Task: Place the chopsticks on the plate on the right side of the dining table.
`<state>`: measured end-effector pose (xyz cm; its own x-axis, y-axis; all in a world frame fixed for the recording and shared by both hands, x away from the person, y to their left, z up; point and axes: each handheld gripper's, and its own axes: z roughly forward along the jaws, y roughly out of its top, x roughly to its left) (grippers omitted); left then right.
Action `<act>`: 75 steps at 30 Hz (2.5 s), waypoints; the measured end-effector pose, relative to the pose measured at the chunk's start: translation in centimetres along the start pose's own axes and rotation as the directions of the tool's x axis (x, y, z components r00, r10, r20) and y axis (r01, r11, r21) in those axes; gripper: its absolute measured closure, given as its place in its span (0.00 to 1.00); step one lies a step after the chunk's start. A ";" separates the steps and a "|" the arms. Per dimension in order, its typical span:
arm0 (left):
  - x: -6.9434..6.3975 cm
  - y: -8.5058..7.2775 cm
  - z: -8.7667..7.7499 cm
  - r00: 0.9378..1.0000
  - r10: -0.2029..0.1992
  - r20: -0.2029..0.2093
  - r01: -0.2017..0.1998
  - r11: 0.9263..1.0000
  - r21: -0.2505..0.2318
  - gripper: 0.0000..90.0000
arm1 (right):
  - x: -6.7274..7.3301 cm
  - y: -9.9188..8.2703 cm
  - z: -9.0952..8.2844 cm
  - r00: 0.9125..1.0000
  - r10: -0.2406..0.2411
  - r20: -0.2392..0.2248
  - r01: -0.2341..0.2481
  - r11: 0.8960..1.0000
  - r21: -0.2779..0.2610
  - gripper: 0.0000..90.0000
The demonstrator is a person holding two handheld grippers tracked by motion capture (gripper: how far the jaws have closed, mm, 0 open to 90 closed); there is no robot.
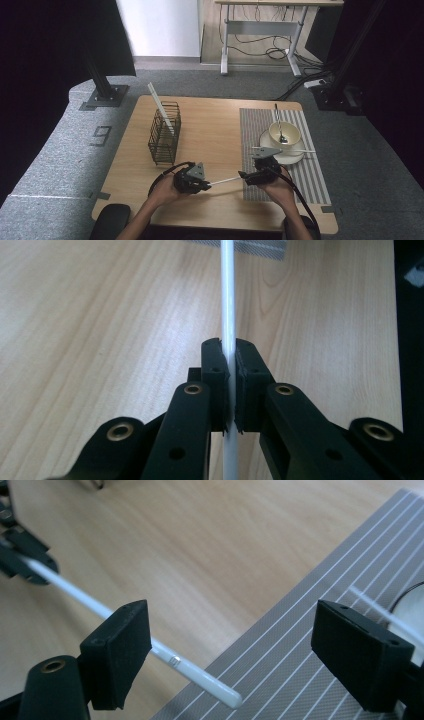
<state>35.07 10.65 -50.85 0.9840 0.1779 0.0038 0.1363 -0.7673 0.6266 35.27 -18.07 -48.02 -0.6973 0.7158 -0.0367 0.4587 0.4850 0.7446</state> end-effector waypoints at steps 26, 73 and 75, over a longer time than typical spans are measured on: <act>-1.2 0.4 0.5 0.993 0.092 0.080 -0.097 0.994 0.059 0.95 | 5.4 -1.9 1.8 0.948 -0.280 -0.153 0.309 0.924 0.223 0.71; 1.4 -2.4 0.2 0.955 -0.255 -0.154 0.217 0.949 -0.230 0.00 | 0.8 -1.5 -2.4 0.987 -0.118 -0.110 0.140 0.965 0.222 0.92; 1.5 -2.7 0.6 0.953 -0.267 -0.146 0.233 0.948 -0.215 0.00 | 0.3 -1.5 -2.8 0.990 -0.104 -0.094 0.122 0.969 0.216 0.92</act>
<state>36.24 12.59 -52.97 0.8843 0.4642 -0.0495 0.3335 -0.5539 0.7629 32.82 -19.98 -47.27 -0.7897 0.6113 -0.0512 0.4780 0.6655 0.5732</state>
